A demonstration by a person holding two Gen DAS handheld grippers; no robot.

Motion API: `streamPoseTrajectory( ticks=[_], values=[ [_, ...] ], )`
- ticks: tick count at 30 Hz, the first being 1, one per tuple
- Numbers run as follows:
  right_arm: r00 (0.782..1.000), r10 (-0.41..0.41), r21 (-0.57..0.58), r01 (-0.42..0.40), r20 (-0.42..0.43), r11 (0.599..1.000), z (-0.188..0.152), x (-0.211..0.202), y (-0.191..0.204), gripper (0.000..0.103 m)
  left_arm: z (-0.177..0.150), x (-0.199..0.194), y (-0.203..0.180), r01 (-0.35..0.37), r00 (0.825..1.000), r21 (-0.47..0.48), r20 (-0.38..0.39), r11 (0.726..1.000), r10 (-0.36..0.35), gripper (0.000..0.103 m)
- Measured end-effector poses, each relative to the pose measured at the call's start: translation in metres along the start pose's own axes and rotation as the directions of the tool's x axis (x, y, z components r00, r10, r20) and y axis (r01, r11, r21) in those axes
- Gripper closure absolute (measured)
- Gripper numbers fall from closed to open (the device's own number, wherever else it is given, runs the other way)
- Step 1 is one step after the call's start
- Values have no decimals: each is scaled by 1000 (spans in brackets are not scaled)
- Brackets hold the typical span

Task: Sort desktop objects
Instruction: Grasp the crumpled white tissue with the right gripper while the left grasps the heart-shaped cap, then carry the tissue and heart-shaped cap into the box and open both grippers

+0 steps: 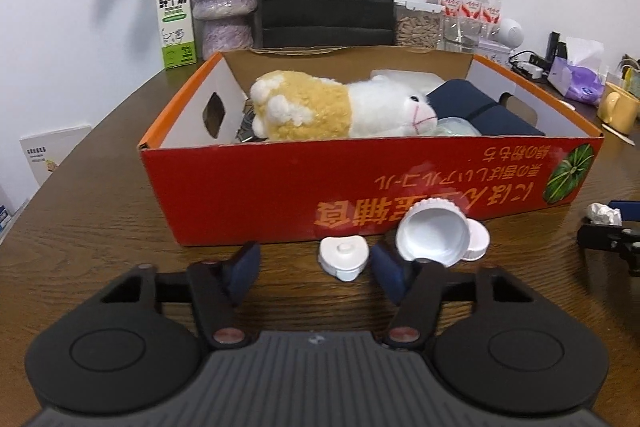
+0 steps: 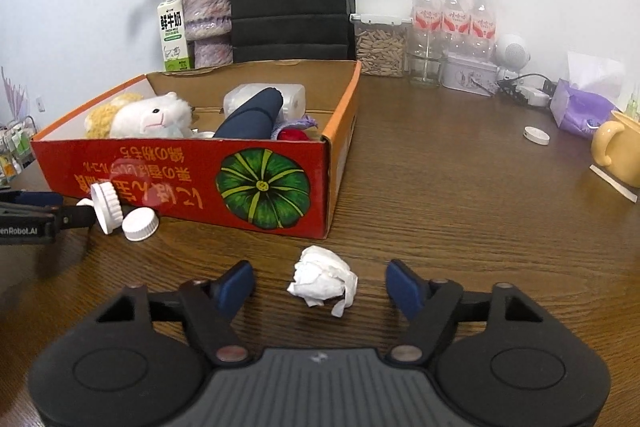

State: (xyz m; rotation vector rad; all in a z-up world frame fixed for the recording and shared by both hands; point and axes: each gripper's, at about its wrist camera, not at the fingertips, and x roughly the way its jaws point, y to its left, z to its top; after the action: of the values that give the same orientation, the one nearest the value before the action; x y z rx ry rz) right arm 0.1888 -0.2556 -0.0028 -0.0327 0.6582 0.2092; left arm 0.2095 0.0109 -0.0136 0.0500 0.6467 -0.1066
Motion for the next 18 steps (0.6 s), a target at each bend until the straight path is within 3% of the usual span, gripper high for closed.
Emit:
streamPoseTrajectory(
  ticks=[2,6,18],
  values=[
    [1000,-3,-8,3,2,1000,0,0,1,41,1,-1,-1,16,1000,4,4,1000,-16,77],
    [1000,6,-14,-6,18,1000,0,-3,3,83,1,-2,-2,27,1000,-5,9,1000,-27,76],
    [998,40,18,-40,44,999,-3,-9,9,83,0,-10,1,17,999,-18,35,1000,-16,76]
  ],
)
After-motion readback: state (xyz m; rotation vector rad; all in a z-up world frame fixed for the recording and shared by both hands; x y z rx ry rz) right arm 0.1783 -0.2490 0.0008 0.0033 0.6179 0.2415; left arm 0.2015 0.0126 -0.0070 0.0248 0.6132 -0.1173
